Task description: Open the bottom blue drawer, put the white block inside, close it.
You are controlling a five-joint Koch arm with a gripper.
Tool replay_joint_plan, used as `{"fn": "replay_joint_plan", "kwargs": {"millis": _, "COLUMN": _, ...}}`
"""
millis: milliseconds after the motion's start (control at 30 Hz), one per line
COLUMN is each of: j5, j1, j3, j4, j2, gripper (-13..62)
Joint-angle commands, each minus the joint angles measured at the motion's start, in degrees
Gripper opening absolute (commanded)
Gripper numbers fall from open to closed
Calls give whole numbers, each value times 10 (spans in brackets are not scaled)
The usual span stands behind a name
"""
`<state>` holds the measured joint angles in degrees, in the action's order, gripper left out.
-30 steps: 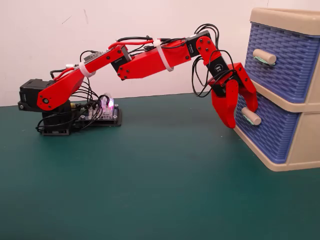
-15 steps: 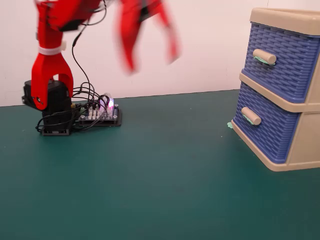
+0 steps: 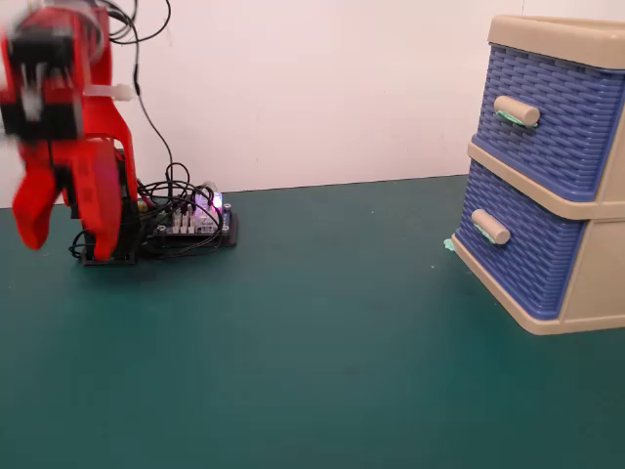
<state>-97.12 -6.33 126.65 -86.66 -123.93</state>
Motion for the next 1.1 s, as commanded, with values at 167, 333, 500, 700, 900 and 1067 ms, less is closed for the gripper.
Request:
{"fn": "replay_joint_plan", "kwargs": {"millis": 167, "j5": 94, "j1": 0, "j3": 178, "j4": 41, "j2": -110, "gripper": 343}}
{"fn": "replay_joint_plan", "kwargs": {"millis": 333, "j5": 107, "j1": -2, "j3": 164, "j4": -85, "j2": -108, "gripper": 343}}
{"fn": "replay_joint_plan", "kwargs": {"millis": 500, "j5": 123, "j1": -4, "j3": 163, "j4": -79, "j2": -108, "gripper": 345}}
{"fn": "replay_joint_plan", "kwargs": {"millis": 700, "j5": 123, "j1": -4, "j3": 163, "j4": -79, "j2": -108, "gripper": 345}}
{"fn": "replay_joint_plan", "kwargs": {"millis": 900, "j5": 123, "j1": -4, "j3": 163, "j4": -79, "j2": -108, "gripper": 345}}
{"fn": "replay_joint_plan", "kwargs": {"millis": 1067, "j5": 123, "j1": -4, "j3": 163, "j4": -79, "j2": -108, "gripper": 345}}
